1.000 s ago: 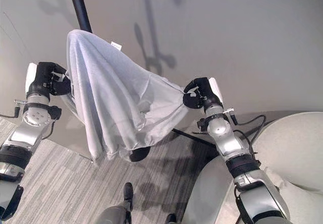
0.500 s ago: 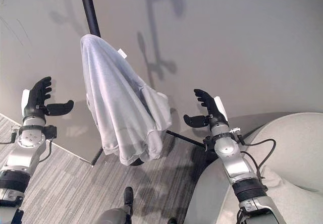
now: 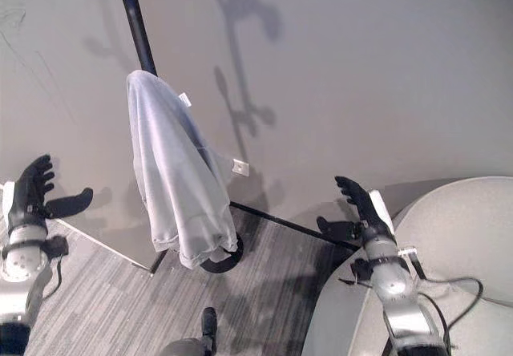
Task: Hang the clothes on the sofa on the clothes rack.
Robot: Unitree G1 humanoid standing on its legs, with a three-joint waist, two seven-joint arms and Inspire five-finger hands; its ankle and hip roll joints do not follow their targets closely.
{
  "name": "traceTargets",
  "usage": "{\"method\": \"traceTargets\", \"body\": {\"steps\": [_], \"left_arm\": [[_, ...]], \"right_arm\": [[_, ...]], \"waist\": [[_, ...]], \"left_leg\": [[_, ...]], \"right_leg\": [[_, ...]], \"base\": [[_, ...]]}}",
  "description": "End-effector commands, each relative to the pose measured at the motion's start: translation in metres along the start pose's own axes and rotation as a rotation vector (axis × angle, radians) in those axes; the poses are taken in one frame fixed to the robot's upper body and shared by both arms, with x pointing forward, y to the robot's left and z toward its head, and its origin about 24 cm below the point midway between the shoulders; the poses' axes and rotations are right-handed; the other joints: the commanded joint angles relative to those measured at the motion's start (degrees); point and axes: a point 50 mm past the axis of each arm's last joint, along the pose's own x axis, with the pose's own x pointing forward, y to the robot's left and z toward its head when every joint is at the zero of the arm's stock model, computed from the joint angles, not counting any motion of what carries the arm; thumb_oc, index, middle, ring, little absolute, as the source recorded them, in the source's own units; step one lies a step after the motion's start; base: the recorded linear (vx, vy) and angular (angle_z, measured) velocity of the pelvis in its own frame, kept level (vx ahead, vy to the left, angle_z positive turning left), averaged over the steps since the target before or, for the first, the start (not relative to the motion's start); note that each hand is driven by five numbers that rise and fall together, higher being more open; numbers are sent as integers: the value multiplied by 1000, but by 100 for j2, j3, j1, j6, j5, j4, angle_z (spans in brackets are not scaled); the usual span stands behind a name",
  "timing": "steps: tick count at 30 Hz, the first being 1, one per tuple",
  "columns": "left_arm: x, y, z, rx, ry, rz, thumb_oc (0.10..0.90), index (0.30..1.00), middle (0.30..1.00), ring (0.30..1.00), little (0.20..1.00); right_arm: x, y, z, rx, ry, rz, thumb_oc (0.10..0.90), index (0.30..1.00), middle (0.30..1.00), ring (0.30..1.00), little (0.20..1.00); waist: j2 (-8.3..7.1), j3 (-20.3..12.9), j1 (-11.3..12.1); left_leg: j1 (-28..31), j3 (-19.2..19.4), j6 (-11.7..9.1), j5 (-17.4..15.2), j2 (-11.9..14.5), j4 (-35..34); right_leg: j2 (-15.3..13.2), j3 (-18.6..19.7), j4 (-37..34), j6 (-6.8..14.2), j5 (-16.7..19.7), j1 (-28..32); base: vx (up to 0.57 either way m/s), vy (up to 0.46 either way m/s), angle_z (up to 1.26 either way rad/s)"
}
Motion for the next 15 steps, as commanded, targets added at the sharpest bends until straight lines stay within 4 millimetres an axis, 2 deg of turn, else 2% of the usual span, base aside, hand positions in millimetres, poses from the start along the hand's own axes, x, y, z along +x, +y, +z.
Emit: {"method": "traceTargets", "body": {"steps": [1, 3, 4, 5, 6, 11, 12, 13, 15], "left_arm": [[16, 22, 35, -62, -184, 92, 800, 900, 900, 900, 900], [13, 22, 30, -64, -168, 92, 800, 900, 900, 900, 900], [6, 22, 17, -73, -122, 88, 800, 900, 900, 900, 900], [6, 22, 17, -73, -122, 88, 800, 900, 900, 900, 900], [-4, 18, 2, -99, -67, 80, 800, 900, 900, 900, 900], [-29, -1, -34, -150, 75, 14, 800, 900, 900, 900, 900], [-29, -1, -34, -150, 76, 14, 800, 900, 900, 900, 900], [-40, -8, -50, -139, 143, -24, 800, 900, 900, 900, 900], [-51, -20, -64, -169, 209, -59, 800, 900, 900, 900, 900]], "right_arm": [[8, -3, 32, 60, -186, 8, 800, 900, 900, 900, 900], [6, 3, 27, 73, -168, 28, 800, 900, 900, 900, 900], [0, 11, 19, 94, -133, 63, 800, 900, 900, 900, 900], [0, 11, 19, 94, -133, 63, 800, 900, 900, 900, 900], [-6, 23, 9, 111, -91, 97, 800, 900, 900, 900, 900], [-17, 44, -11, 151, 1, 169, 800, 900, 900, 900, 900], [-17, 44, -11, 151, 2, 169, 800, 900, 900, 900, 900], [-20, 51, -16, 152, 25, 197, 800, 900, 900, 900, 900], [-24, 58, -22, 169, 56, 219, 800, 900, 900, 900, 900]], "waist": [[-142, -414, 56], [-144, -423, 57], [-155, -404, 70], [-155, -404, 70], [-159, -405, 86], [-162, -390, 105], [-160, -393, 106], [-152, -389, 113], [-149, -387, 109]], "left_leg": [[918, 147, -253, -1327, 14, 29], [914, 149, -255, -1324, 20, 29], [895, 142, -260, -1310, 31, 29], [895, 142, -260, -1310, 31, 29], [887, 136, -258, -1308, 43, 29], [910, 108, -252, -1290, 39, 29], [911, 107, -252, -1290, 39, 29], [918, 93, -247, -1278, 43, 29], [913, 66, -237, -1260, 42, 29]], "right_leg": [[89, -75, 19, 36, 326, -555], [87, -69, 19, 32, 329, -564], [87, -82, 19, 29, 334, -577], [87, -82, 19, 29, 334, -577], [91, -80, 19, 22, 340, -583], [109, -106, 19, -13, 326, -535], [109, -107, 19, -13, 325, -534], [112, -109, 19, -29, 322, -510], [117, -114, 19, -42, 320, -499]], "base": [[0, 0, 0], [-21, -3, 0], [-30, -5, 2], [-65, -5, 4], [-50, 0, 3], [-40, -7, 1], [-40, 0, 6], [-39, 1, 6], [-42, -1, 3]]}}
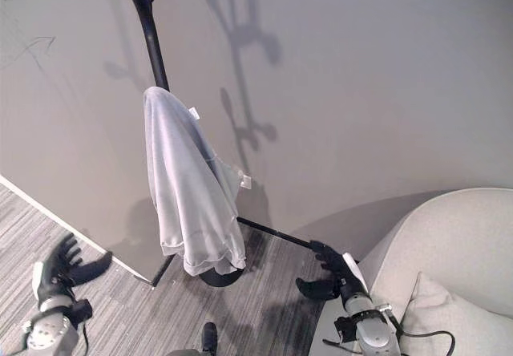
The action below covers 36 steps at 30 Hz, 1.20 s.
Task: Hang the clothes on the sofa on the clothes rack.
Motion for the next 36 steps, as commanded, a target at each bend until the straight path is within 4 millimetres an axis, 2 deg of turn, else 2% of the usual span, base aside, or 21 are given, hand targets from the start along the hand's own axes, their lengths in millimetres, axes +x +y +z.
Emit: {"method": "traceTargets", "body": {"steps": [1, 5, 9, 13, 17, 19, 20, 21, 22, 27, 36], "left_arm": [[18, -6, 42, -81, -186, -24, 800, 900, 900, 900, 900], [6, -29, 4, -173, -22, -121, 800, 900, 900, 900, 900], [2, -40, -15, -133, 62, -172, 800, 900, 900, 900, 900], [1, -45, -17, -148, 78, -186, 800, 900, 900, 900, 900], [0, -48, -17, -126, 74, -224, 800, 900, 900, 900, 900], [-3, -47, -23, -135, 103, -224, 800, 900, 900, 900, 900], [-1, -48, -22, -141, 105, -223, 800, 900, 900, 900, 900], [-1, -48, -22, -141, 104, -223, 800, 900, 900, 900, 900], [11, -27, -40, 284, 191, -353, 800, 900, 900, 900, 900], [9, -31, -45, 295, 211, -386, 800, 900, 900, 900, 900], [1, -32, -60, 274, 276, -383, 800, 900, 900, 900, 900]], "right_arm": [[13, -11, 35, 20, -180, -39, 800, 900, 900, 900, 900], [14, -3, 15, 49, -93, -37, 800, 900, 900, 900, 900], [12, -1, 6, 74, -55, -59, 800, 900, 900, 900, 900], [12, -5, 5, 86, -51, -91, 800, 900, 900, 900, 900], [12, -15, 5, 104, -57, -149, 800, 900, 900, 900, 900], [12, -16, 4, 110, -55, -151, 800, 900, 900, 900, 900], [16, -18, 7, 121, -61, -160, 800, 900, 900, 900, 900], [16, -18, 8, 122, -62, -160, 800, 900, 900, 900, 900], [18, -5, -61, 238, 310, -179, 800, 900, 900, 900, 900], [24, -11, -54, 227, 285, -194, 800, 900, 900, 900, 900], [25, -8, -46, 212, 241, -175, 800, 900, 900, 900, 900]], "waist": [[-78, 56, 99], [-80, 83, 116], [-132, 145, 143], [-150, 199, 149], [-205, 422, 170], [-229, 445, 215], [-312, 611, 274], [-310, 614, 270], [-395, 101, 70], [-350, 104, 83], [-339, 113, 176]], "left_leg": [[916, 117, -210, -1254, 22, 49], [890, 128, -197, -1227, 42, 49], [838, 38, -226, -1168, 66, 49], [739, -70, -256, -1089, 81, 49], [409, -393, -311, -833, 88, 49], [337, -475, -282, -869, 78, 144], [115, -624, -257, -1161, -35, 795], [85, -629, -256, -1193, -34, 852], [703, 451, -19, -1363, 139, 49], [730, 333, -55, -1323, 160, 49], [805, 156, -108, -1284, 190, 49]], "right_leg": [[87, -71, 1, -24, 349, -509], [117, -77, 1, -36, 357, -559], [156, -92, 1, -64, 328, -566], [197, -133, 1, -95, 295, -594], [340, 65, 1, -197, 281, -787], [351, 69, 1, -197, 294, -832], [240, 81, 1, -203, 413, -911], [242, 77, 1, -202, 414, -913], [29, 326, 70, 86, 490, -967], [24, 149, 64, 48, 448, -859], [37, -16, 118, -28, 329, -734]], "base": [[-36, -3, 1], [-42, -9, 2], [-43, -47, -1], [-77, -65, 16], [-128, -85, 45], [-170, -53, 26], [-180, -13, 4], [-185, 27, -15], [-45, 25, -24], [-20, -2, -17], [-1, -16, 28]]}}
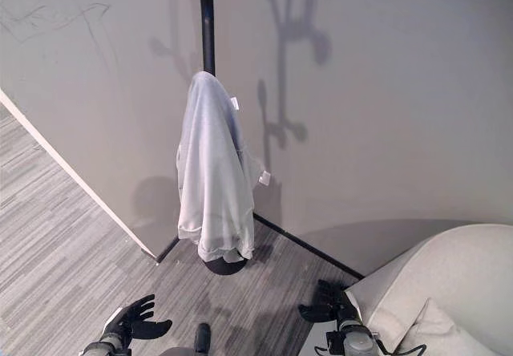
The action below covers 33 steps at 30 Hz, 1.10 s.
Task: Hang the clothes on the sofa on the clothes rack.
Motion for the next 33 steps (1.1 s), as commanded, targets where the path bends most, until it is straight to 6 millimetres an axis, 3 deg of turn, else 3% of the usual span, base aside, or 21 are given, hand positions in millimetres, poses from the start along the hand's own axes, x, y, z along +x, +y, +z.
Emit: {"method": "traceTargets", "body": {"steps": [1, 4, 7, 8, 9, 11, 12, 13, 14, 15, 16, 17, 18, 19, 20, 22, 23, 25, 27, 28, 33], "left_arm": [[3, 13, 27, 43, -114, 30, 800, 900, 900, 900, 900], [5, 12, 43, 50, -163, 19, 800, 900, 900, 900, 900], [5, 9, 63, 47, -236, -1, 800, 900, 900, 900, 900], [3, 11, 66, 52, -255, 3, 800, 900, 900, 900, 900], [3, 11, 66, 52, -255, 3, 800, 900, 900, 900, 900], [1, 13, 70, 43, -278, 16, 800, 900, 900, 900, 900], [0, 12, 76, 52, -308, 16, 800, 900, 900, 900, 900], [1, 9, 77, 49, -308, 7, 800, 900, 900, 900, 900], [2, 9, 84, 69, -325, 0, 800, 900, 900, 900, 900], [2, 10, 92, 104, -352, 4, 800, 900, 900, 900, 900], [3, 9, 96, 121, -363, -5, 800, 900, 900, 900, 900], [3, 9, 96, 126, -357, -4, 800, 900, 900, 900, 900], [3, 13, 97, 114, -357, 10, 800, 900, 900, 900, 900], [4, 12, 96, 112, -346, 9, 800, 900, 900, 900, 900], [4, 12, 96, 111, -347, 9, 800, 900, 900, 900, 900], [4, 13, 93, 119, -332, 12, 800, 900, 900, 900, 900], [4, 14, 90, 138, -314, 17, 800, 900, 900, 900, 900], [4, 13, 90, 125, -314, 19, 800, 900, 900, 900, 900], [5, 13, 88, 108, -309, 35, 800, 900, 900, 900, 900], [4, 12, 81, 103, -294, 29, 800, 900, 900, 900, 900], [5, 12, 74, 119, -262, 32, 800, 900, 900, 900, 900]], "right_arm": [[1, -20, 22, 26, -114, -76, 800, 900, 900, 900, 900], [-1, -26, 27, 51, -141, -103, 800, 900, 900, 900, 900], [-1, -35, 29, 65, -137, -131, 800, 900, 900, 900, 900], [-2, -38, 28, 68, -140, -135, 800, 900, 900, 900, 900], [-2, -38, 28, 69, -140, -135, 800, 900, 900, 900, 900], [-5, -40, 23, 67, -127, -137, 800, 900, 900, 900, 900], [-8, -42, 23, 67, -136, -142, 800, 900, 900, 900, 900], [-8, -43, 21, 74, -131, -148, 800, 900, 900, 900, 900], [-8, -46, 20, 86, -123, -174, 800, 900, 900, 900, 900], [-6, -45, 29, 85, -145, -184, 800, 900, 900, 900, 900], [-1, -40, 35, 85, -154, -177, 800, 900, 900, 900, 900], [0, -37, 36, 81, -152, -168, 800, 900, 900, 900, 900], [0, -34, 38, 68, -162, -157, 800, 900, 900, 900, 900], [2, -31, 39, 69, -164, -151, 800, 900, 900, 900, 900], [2, -31, 39, 69, -164, -151, 800, 900, 900, 900, 900], [2, -27, 34, 70, -144, -141, 800, 900, 900, 900, 900], [2, -27, 27, 68, -119, -142, 800, 900, 900, 900, 900], [2, -20, 14, 63, -66, -124, 800, 900, 900, 900, 900], [2, -14, 4, 56, -25, -105, 800, 900, 900, 900, 900], [-1, -10, -10, 36, 29, -85, 800, 900, 900, 900, 900], [-6, -4, -32, 26, 111, -71, 800, 900, 900, 900, 900]], "waist": [[-24, -18, 35], [-75, 244, 29], [-106, 393, -62], [-70, 354, -155], [-79, 339, -163], [73, 246, -299], [183, 190, -368], [186, 128, -398], [135, 72, -464], [103, 136, -397], [230, 207, -369], [271, 261, -404], [359, 307, -295], [401, 343, -269], [395, 333, -273], [414, 325, -233], [380, 308, -228], [227, 267, -152], [190, 208, -132], [148, 98, -163], [92, 90, -216]], "left_leg": [[587, 639, -323, -893, 226, 55], [85, 500, -327, -1086, 165, 938], [-124, 587, -500, -1431, 582, 1779], [61, 439, -587, -1200, 1067, 1879], [46, 435, -585, -1179, 1055, 1862], [297, 104, -788, -598, 1550, 1653], [453, -442, -915, -625, 1658, 1291], [518, -528, -968, -849, 1529, 1080], [681, -325, -932, -1371, 1163, 654], [768, 52, -765, -1471, 836, 334], [762, 301, -604, -1334, 626, 81], [743, 379, -536, -1303, 537, 55], [669, 407, -403, -1222, 452, 55], [560, 408, -318, -1115, 391, 55], [540, 406, -318, -1106, 384, 55], [452, 458, -258, -1048, 309, 55], [395, 476, -257, -1018, 235, 55], [317, 576, -286, -1020, 53, 55], [274, 701, -291, -983, 70, 55], [304, 809, -288, -999, 91, 55], [391, 876, -309, -980, 151, 55]], "right_leg": [[-184, 67, 138, 187, 108, -468], [-295, 93, 400, 105, 50, -574], [-630, 1, 466, 139, 205, -785], [-798, 66, 490, 197, 249, -840], [-807, 60, 487, 196, 256, -857], [-996, 161, 588, 339, 284, -958], [-1193, 353, 604, 539, 365, -1011], [-1335, 368, 527, 644, 543, -998], [-1741, 429, 360, 825, 1294, -1172], [-2096, 221, 221, 916, 2104, -1558], [-2041, -85, 297, 803, 1853, -1690], [-1789, 144, 627, 674, 1551, -1808], [-1322, 193, 1122, 545, 1009, -1752], [-1065, 63, 1666, 406, 672, -1803], [-1074, 65, 1688, 402, 664, -1831], [-680, -48, 2197, 316, 120, -1839], [-433, -14, 2011, 219, -70, -1694], [-183, -5, 1208, 78, -88, -1277], [-112, -30, 699, 167, 126, -1148], [7, 91, 229, 163, 241, -962], [86, 192, -27, 177, 320, -828]], "base": [[-27, -41, 10], [-127, 16, 21], [-151, 293, 50], [-4, 331, 21], [30, 437, 3], [74, 576, 14], [120, 807, 16], [87, 1017, 31], [-101, 1012, 10], [-291, 1200, -38], [-375, 1014, -106], [-369, 835, -129], [-328, 595, -100], [-243, 389, -59], [-168, 218, -10], [-151, 194, -1], [-158, 178, -13], [-187, 61, -24], [-114, -2, -13], [-8, 7, -15], [-15, -12, -18]]}}
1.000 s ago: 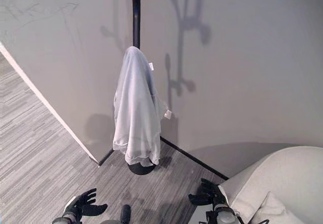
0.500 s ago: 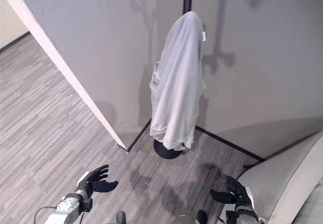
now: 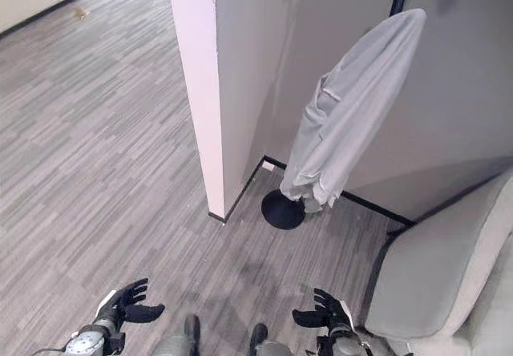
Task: Hang the clothes on the sofa on the clothes rack.
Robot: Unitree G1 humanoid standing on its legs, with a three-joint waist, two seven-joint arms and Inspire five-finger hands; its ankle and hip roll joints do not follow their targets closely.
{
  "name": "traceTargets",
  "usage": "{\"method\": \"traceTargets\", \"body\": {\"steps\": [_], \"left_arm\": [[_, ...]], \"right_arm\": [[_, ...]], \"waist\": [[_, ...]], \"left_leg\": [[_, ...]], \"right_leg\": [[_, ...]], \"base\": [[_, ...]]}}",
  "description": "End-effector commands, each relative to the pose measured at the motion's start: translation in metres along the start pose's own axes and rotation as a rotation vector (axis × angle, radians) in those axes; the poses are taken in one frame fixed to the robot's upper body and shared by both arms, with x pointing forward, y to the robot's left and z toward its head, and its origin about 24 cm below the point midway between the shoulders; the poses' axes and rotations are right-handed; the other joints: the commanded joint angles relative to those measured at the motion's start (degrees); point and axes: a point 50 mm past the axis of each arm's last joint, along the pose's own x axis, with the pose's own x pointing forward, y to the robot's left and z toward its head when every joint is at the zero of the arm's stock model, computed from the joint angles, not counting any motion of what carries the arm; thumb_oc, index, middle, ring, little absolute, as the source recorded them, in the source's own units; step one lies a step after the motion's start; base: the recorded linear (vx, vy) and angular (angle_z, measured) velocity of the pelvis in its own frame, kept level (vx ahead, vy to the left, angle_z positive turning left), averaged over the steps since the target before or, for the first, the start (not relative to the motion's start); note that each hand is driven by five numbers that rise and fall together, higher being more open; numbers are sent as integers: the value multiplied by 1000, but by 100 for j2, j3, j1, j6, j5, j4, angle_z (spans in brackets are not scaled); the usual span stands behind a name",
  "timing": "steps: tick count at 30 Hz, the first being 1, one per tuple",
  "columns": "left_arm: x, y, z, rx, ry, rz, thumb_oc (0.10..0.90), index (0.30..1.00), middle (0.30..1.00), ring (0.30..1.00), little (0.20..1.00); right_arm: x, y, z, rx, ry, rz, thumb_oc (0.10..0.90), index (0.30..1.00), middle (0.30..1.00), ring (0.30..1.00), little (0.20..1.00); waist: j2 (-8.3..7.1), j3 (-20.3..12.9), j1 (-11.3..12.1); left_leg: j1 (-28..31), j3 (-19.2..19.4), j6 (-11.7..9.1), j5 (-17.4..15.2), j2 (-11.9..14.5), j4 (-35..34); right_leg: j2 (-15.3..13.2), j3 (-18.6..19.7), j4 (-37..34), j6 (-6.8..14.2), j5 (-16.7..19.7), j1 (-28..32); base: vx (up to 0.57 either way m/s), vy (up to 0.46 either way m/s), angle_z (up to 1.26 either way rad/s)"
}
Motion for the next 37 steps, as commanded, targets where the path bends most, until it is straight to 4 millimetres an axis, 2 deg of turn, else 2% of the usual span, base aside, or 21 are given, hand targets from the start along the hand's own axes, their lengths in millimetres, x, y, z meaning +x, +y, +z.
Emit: {"method": "traceTargets", "body": {"steps": [1, 6, 10, 13, 15, 16, 17, 18, 20, 22, 25, 30, 33, 34, 37], "left_arm": [[4, 7, 37, 44, -167, 27, 800, 900, 900, 900, 900], [4, 6, 33, 78, -149, 22, 800, 900, 900, 900, 900], [7, 0, 28, 62, -126, 10, 800, 900, 900, 900, 900], [7, -1, 25, 65, -113, 8, 800, 900, 900, 900, 900], [8, -2, 12, 99, -53, 11, 800, 900, 900, 900, 900], [9, -1, -1, 133, 4, 20, 800, 900, 900, 900, 900], [9, -1, -1, 133, 4, 21, 800, 900, 900, 900, 900], [8, 0, -19, 160, 88, 38, 800, 900, 900, 900, 900], [7, 0, -33, 171, 155, 46, 800, 900, 900, 900, 900], [6, 1, -37, 174, 172, 51, 800, 900, 900, 900, 900], [4, -1, -45, 132, 201, 54, 800, 900, 900, 900, 900], [5, -4, -44, 114, 196, 50, 800, 900, 900, 900, 900], [6, -8, -43, 108, 186, 47, 800, 900, 900, 900, 900], [7, -10, -39, 103, 167, 45, 800, 900, 900, 900, 900], [10, -12, -28, 98, 122, 43, 800, 900, 900, 900, 900]], "right_arm": [[-1, -23, -2, -38, -9, -62, 800, 900, 900, 900, 900], [-3, -23, -13, -18, 29, -56, 800, 900, 900, 900, 900], [-6, -21, -32, -13, 96, -45, 800, 900, 900, 900, 900], [-6, -20, -33, -13, 104, -41, 800, 900, 900, 900, 900], [-6, -18, -34, -20, 110, -33, 800, 900, 900, 900, 900], [-6, -18, -33, -29, 104, -30, 800, 900, 900, 900, 900], [-6, -18, -33, -28, 104, -30, 800, 900, 900, 900, 900], [-5, -18, -28, -44, 84, -26, 800, 900, 900, 900, 900], [-3, -19, -21, -52, 60, -27, 800, 900, 900, 900, 900], [-1, -19, -17, -59, 50, -27, 800, 900, 900, 900, 900], [4, -17, 1, -84, -5, -11, 800, 900, 900, 900, 900], [5, -12, 8, -138, -23, 10, 800, 900, 900, 900, 900], [8, -8, 19, -174, -57, 14, 800, 900, 900, 900, 900], [10, -5, 27, -176, -82, 20, 800, 900, 900, 900, 900], [10, 0, 26, -178, -81, 32, 800, 900, 900, 900, 900]], "waist": [[31, -198, -60], [25, -187, -148], [58, -204, -268], [65, -194, -274], [83, -190, -301], [95, -185, -315], [92, -199, -310], [105, -230, -312], [116, -245, -305], [119, -250, -302], [127, -278, -185], [116, -290, -86], [114, -303, 12], [112, -309, 75], [109, -320, 120]], "left_leg": [[495, 41, 126, -429, 0, -290], [675, 166, 109, -444, 70, -290], [831, 326, 73, -466, 140, -290], [848, 361, 68, -468, 151, -290], [908, 466, 63, -485, 178, -290], [970, 526, 64, -505, 193, -290], [948, 530, 64, -494, 191, -290], [995, 578, 60, -505, 199, -290], [1012, 574, 57, -506, 195, -290], [1003, 552, 54, -504, 191, -290], [983, 443, 49, -498, 160, -290], [957, 322, 57, -480, 122, -290], [938, 225, 62, -475, 91, -290], [925, 162, 66, -472, 61, -290], [929, 109, 73, -483, 30, -290]], "right_leg": [[269, -79, -600, 209, 72, 533], [286, -38, -600, 217, 44, 632], [274, -35, -600, 237, 31, 712], [274, -28, -600, 241, 31, 713], [283, 16, -600, 252, 38, 711], [287, 44, -600, 260, 35, 747], [285, 49, -600, 257, 43, 724], [285, 53, -600, 257, 43, 753], [281, 36, -600, 248, 29, 785], [273, 12, -600, 250, 24, 792], [233, -130, -600, 235, 2, 863], [198, -260, -600, 228, -16, 918], [154, -367, -600, 226, -29, 955], [133, -420, -600, 219, -35, 978], [91, -516, -600, 227, -49, 1027]], "base": [[7, -18, -25], [20, -10, -18], [38, -9, -14], [15, -2, -13], [36, 9, -8], [32, 11, -30], [75, 29, -30], [61, 27, -30], [63, 34, -4], [10, 7, 2], [30, 17, 16], [28, 9, 28], [24, 10, 23], [26, 12, 27], [27, 10, 25]]}}
